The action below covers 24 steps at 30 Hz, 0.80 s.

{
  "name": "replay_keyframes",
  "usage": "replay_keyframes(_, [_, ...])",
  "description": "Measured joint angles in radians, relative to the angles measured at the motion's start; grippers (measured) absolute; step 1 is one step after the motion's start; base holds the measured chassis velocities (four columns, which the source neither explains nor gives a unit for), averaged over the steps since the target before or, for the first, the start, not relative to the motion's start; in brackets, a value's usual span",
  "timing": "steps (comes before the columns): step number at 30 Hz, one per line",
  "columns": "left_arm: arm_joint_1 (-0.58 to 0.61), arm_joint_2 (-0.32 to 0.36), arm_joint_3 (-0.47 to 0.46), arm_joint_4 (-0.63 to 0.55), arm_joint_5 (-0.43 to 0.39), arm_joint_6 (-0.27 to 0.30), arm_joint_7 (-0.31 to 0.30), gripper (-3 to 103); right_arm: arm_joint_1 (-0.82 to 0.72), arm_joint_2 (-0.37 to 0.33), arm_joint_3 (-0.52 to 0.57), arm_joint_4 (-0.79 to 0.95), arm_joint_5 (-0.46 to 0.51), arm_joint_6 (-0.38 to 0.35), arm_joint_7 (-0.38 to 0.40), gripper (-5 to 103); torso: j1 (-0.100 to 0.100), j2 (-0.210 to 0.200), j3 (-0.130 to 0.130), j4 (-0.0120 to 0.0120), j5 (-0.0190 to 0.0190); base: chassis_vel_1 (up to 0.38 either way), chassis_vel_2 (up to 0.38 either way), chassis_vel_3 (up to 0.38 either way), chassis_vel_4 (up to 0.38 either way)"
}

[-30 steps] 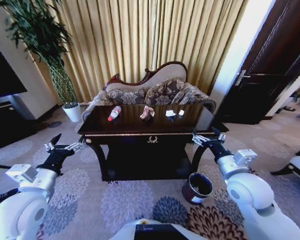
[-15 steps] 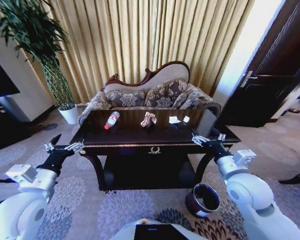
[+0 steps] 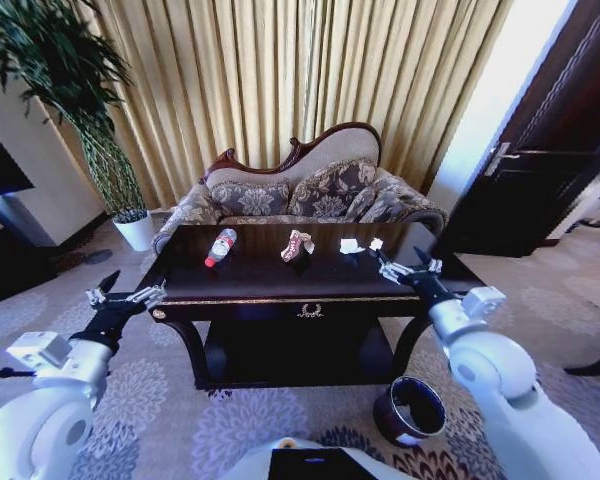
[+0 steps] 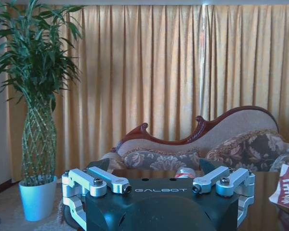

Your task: Move to the front of the table and place the trash on the table into the trash bin.

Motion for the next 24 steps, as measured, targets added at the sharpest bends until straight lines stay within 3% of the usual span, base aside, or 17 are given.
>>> replay_keyframes(4, [0.005,0.004,-0.015,0.000,-0.004,-0.004,-0.001,100,0.121,-0.051,-0.088,-0.103,0.091,-0.017,0.004,100,0.000,0.000,0.000,-0.0001,0.0003,0.000,0.000,0.000,0.000])
replay_keyframes(6, [0.007,0.007,-0.025,0.000,-0.010,-0.005,-0.003,100,0.263,-0.075,-0.171,-0.186,0.169,-0.038,0.014,100,0.000,0.000,0.000,-0.0001,0.0001,0.000,0.000,0.000,0.000])
replay_keyframes(7, [0.007,0.007,-0.025,0.000,-0.010,-0.005,-0.003,100,0.263,-0.075,-0.171,-0.186,0.169,-0.038,0.014,100,0.000,0.000,0.000,-0.0001,0.0001,0.000,0.000,0.000,0.000])
replay_keyframes(9, [0.016,0.006,-0.037,0.000,-0.013,-0.005,-0.004,100,0.400,-0.082,-0.270,-0.287,0.197,-0.058,0.020,100,0.000,0.000,0.000,0.0001,0.0003,0.000,0.000,0.000,0.000])
replay_keyframes(12, [0.020,0.005,-0.042,0.000,-0.016,-0.005,-0.004,100,0.453,-0.081,-0.310,-0.339,0.197,-0.063,0.021,100,0.000,0.000,0.000,0.0004,-0.0003,0.000,0.000,0.000,0.000])
replay_keyframes(19, [0.024,0.010,-0.051,0.000,-0.031,-0.005,-0.007,100,0.689,-0.040,-0.488,-0.641,0.150,-0.068,0.015,100,0.000,0.000,0.000,-0.0001,0.0006,0.000,0.000,0.000,0.000])
replay_keyframes(24, [0.019,0.007,-0.037,0.000,-0.032,-0.005,-0.010,100,0.759,-0.028,-0.533,-0.727,0.131,-0.068,0.013,100,0.000,0.000,0.000,-0.0001,-0.0002,0.000,0.000,0.000,0.000])
